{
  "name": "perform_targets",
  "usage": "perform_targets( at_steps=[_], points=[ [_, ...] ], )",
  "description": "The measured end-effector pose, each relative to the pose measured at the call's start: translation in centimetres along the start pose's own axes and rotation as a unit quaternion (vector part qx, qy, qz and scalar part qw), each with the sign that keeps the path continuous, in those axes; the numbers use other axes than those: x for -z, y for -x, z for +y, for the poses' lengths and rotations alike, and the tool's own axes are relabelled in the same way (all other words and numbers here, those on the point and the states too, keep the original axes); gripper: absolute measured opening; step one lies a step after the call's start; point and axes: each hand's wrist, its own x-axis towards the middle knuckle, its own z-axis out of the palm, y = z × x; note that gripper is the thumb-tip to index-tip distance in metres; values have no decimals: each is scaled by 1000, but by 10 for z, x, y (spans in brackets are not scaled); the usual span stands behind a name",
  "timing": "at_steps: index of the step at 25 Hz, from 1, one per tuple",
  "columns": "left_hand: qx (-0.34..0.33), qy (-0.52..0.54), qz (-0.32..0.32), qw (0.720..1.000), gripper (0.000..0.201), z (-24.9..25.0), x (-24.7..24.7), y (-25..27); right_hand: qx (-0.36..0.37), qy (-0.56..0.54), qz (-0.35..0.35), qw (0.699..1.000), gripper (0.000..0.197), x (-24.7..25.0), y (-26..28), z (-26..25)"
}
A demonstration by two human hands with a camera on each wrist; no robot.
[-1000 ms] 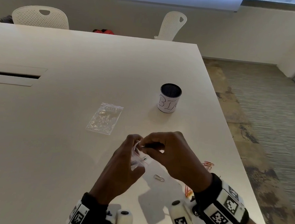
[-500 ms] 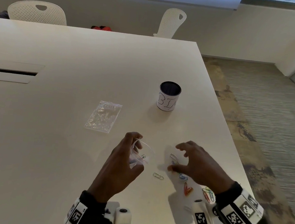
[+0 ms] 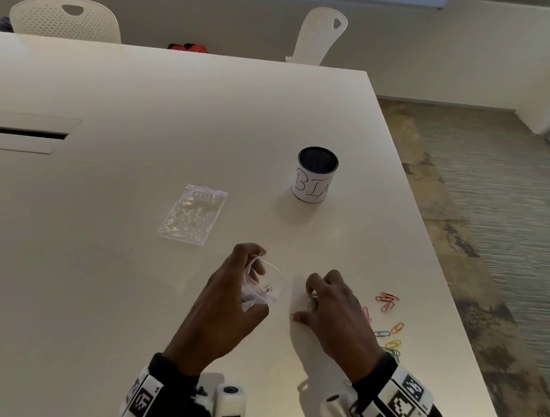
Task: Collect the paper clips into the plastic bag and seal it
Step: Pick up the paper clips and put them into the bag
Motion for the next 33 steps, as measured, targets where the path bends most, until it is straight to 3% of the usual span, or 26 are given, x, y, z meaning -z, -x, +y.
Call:
perform_targets(
  at_steps=[4,8,13,19,25,30,33],
  points=[
    [-1,2,6,1000,72,0,0,0,39,8,19,999,8,3,0,1],
    [-1,2,9,1000,71,1,0,0,74,64,37,995,17,7,-1,4],
    [2,-4,7,1000,72,2,0,1,74,40,35,996,12,19,-13,15],
    [0,-3,8,1000,71,3,0,1,40,-147,60,986,16,45,-23,32],
    [-4,2,4,1000,68,4,-2,0,103,-406,64,906,10,74,0,-12],
    [4,-3,-2,1000,66,6,-2,0,208,-316,68,923,12,57,-1,-47],
    [7,2,2,1000,68,6,-1,1,223,-281,45,932,13,50,-2,-54]
  ],
)
